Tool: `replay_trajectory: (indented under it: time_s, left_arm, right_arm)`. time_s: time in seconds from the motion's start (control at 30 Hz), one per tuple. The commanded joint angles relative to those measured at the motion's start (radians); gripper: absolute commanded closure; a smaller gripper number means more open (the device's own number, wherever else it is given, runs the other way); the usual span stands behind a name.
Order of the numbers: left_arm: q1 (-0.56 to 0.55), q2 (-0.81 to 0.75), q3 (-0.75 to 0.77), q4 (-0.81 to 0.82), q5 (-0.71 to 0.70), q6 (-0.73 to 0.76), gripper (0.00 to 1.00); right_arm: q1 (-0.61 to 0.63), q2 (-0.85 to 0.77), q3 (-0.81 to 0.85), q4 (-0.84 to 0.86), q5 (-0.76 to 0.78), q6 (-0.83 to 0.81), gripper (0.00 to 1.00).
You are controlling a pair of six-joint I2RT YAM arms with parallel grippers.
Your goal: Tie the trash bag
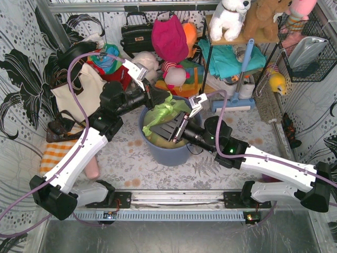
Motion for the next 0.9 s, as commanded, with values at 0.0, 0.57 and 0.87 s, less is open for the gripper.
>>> replay_trajectory:
  time_s: [0.0, 0.57, 0.87]
  left_arm:
    - [0.007, -0.009, -0.007, 0.054, 0.014, -0.005, 1.0]
    - [0.006, 0.006, -0.004, 0.068, 0.025, -0.015, 1.0]
    - [0.006, 0.005, -0.003, 0.067, 0.027, -0.017, 1.0]
  right_arm:
    - [-0.003, -0.01, 0.047, 0.057, -0.022, -0.016, 0.54]
    - [-0.003, -0.067, 0.077, -0.053, -0.04, -0.036, 0.56]
    - [-0.002, -0.047, 0.222, -0.305, -0.085, -0.323, 0.58]
